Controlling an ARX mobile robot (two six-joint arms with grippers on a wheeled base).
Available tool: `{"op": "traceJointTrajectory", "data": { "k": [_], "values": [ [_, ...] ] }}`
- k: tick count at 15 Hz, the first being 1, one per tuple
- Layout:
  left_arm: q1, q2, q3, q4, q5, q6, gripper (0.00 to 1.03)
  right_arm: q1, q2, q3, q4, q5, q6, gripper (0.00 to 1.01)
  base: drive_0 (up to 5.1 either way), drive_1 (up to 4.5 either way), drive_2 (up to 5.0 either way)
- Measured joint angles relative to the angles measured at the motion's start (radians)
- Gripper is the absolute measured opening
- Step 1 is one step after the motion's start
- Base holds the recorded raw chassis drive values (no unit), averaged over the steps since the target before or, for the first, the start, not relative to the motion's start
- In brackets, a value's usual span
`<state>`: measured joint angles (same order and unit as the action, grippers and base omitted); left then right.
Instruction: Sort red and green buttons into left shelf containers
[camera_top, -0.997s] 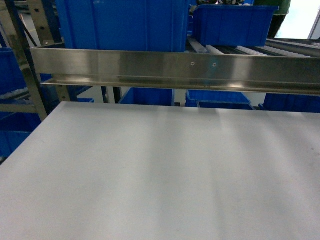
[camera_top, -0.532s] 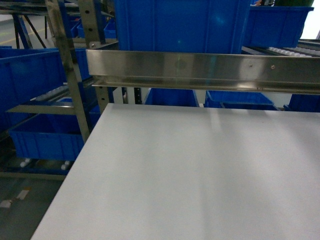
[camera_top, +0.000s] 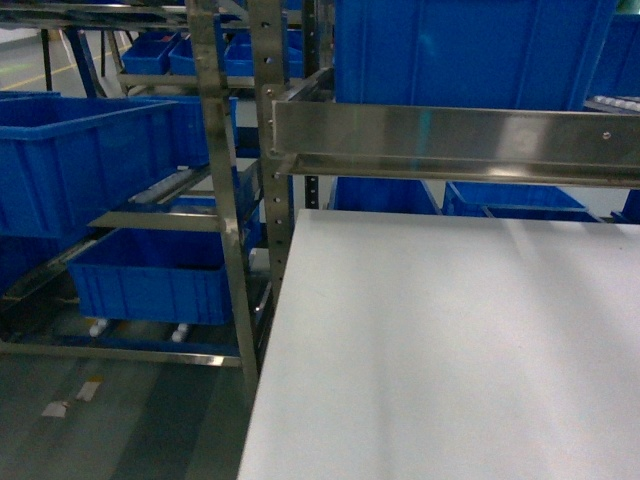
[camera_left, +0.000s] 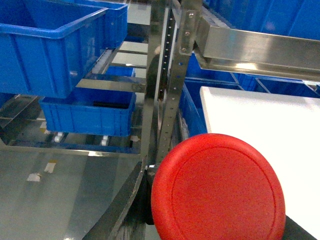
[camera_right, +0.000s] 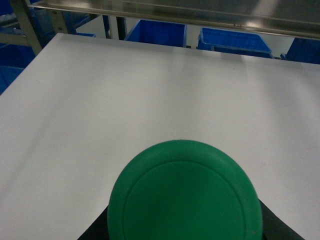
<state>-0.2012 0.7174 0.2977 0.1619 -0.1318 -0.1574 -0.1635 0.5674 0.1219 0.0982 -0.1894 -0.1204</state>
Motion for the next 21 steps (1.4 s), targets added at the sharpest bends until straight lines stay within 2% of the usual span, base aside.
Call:
{"op": "traceJointTrajectory", "data": {
  "k": [21],
  "values": [
    [0.0,0.001,0.0,0.0,0.0,0.0,0.34,0.0,-0.002,0.0,0.0,-0.001,0.0,0.34,-4.9,2.44,2.4]
  ]
}}
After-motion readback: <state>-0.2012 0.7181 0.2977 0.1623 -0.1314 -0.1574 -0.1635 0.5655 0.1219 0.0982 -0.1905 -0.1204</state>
